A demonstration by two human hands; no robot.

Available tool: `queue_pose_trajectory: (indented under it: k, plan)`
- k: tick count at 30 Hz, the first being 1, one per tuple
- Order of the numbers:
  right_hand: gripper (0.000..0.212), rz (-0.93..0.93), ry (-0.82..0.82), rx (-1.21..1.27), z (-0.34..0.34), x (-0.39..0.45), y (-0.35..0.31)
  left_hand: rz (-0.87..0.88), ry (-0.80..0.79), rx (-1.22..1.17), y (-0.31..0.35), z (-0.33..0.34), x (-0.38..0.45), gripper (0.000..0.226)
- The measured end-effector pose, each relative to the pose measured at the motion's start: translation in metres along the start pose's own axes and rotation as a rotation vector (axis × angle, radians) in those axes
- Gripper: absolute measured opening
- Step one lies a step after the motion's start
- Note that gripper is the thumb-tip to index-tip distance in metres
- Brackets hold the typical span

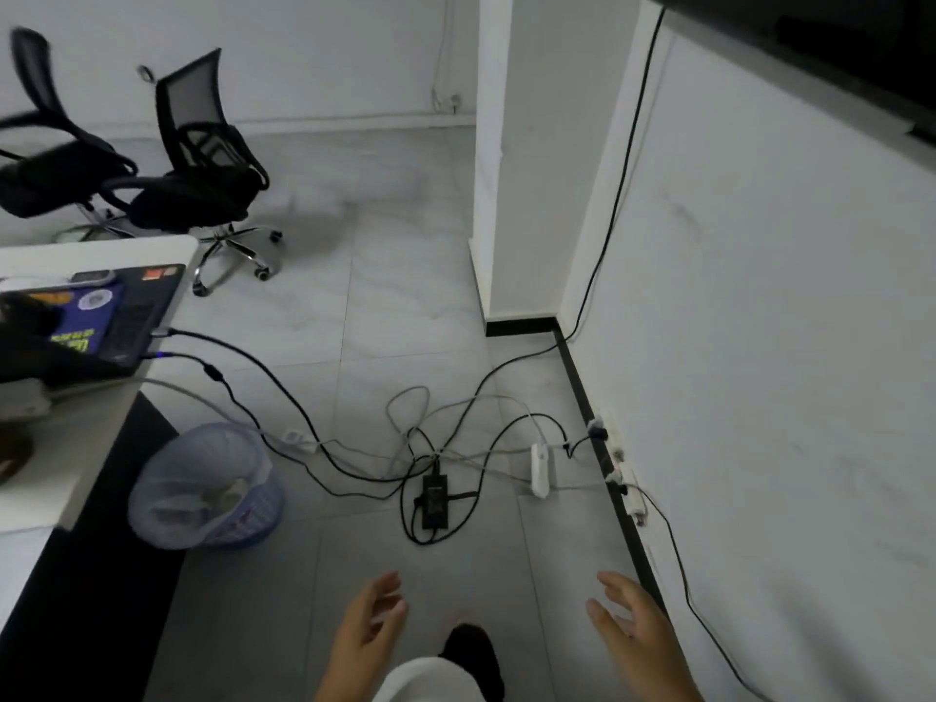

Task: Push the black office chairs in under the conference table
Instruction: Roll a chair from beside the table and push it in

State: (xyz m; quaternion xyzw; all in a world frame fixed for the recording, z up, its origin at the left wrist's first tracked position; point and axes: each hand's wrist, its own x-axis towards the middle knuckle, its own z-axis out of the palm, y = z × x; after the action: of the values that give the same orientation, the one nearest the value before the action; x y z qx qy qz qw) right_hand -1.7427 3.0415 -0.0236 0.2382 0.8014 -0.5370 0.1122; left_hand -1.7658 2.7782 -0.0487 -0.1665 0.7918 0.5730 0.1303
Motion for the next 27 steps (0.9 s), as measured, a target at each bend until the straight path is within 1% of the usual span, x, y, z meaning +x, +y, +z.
queue_pose_trajectory:
  k: [3,5,7,10,11,14,16,18,23,27]
  plan:
    - [0.034,-0.113,-0.015,-0.024,0.007,0.072,-0.059,0.048,-0.042,-0.024,0.054,0.004,0.071,0.028]
    - [0.034,-0.144,-0.029,-0.022,0.012,0.111,-0.090,0.047,-0.046,-0.031,0.085,0.007,0.114,0.026]
    - [0.034,-0.129,-0.040,-0.022,0.013,0.145,-0.111,0.024,-0.058,-0.056,0.109,0.011,0.154,0.025]
    - [0.029,-0.058,-0.046,-0.011,0.012,0.192,-0.129,-0.029,-0.082,-0.082,0.130,0.017,0.202,0.025]
    - [0.028,-0.048,-0.032,-0.006,0.011,0.208,-0.135,-0.042,-0.055,-0.096,0.135,0.018,0.217,0.025]
    - [0.033,-0.062,0.025,-0.056,0.011,0.265,-0.152,-0.062,0.082,-0.129,0.147,0.020,0.264,0.020]
    - [0.032,-0.042,-0.021,-0.053,0.010,0.310,-0.167,-0.082,0.160,-0.142,0.155,0.020,0.294,0.020]
    - [0.032,-0.063,-0.101,-0.081,0.012,0.363,-0.194,-0.085,0.221,-0.167,0.168,0.019,0.331,0.021]
    - [0.034,-0.230,-0.243,-0.145,0.035,0.472,-0.277,-0.039,0.197,-0.156,0.208,0.008,0.421,0.023]
    - [0.034,-0.240,-0.346,-0.144,0.066,0.536,-0.330,-0.033,0.247,-0.168,0.230,-0.006,0.491,0.025]
